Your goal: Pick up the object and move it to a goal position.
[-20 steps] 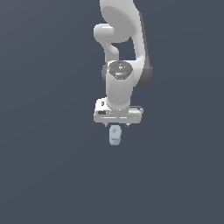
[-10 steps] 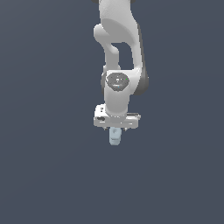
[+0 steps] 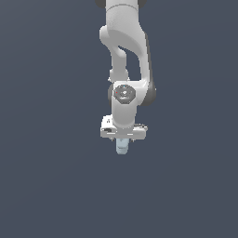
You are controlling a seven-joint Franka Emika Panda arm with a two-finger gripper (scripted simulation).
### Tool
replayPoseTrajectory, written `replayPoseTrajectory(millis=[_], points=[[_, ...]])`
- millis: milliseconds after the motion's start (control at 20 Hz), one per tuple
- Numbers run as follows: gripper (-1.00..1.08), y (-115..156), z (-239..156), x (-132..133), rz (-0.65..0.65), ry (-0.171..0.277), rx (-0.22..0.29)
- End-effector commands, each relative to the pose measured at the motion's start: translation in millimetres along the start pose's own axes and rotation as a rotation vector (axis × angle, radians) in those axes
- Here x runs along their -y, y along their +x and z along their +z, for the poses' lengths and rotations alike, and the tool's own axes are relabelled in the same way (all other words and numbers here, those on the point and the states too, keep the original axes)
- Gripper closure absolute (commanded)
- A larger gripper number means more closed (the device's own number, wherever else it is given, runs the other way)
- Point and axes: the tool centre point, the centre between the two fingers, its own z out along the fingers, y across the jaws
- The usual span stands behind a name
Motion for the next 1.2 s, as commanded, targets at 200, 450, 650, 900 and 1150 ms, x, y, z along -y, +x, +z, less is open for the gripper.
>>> replayPoseTrajectory(millis=[200, 450, 650, 900, 1150], points=[[-0.92, 0, 22, 0, 0.001, 0.0, 0.0], [1.08, 1, 23, 0, 0.001, 0.0, 0.0], [1.08, 1, 23, 0, 0.001, 0.0, 0.0], [1.08, 1, 22, 0, 0.001, 0.0, -0.001], [1.08, 2, 10, -3, 0.001, 0.0, -0.001]])
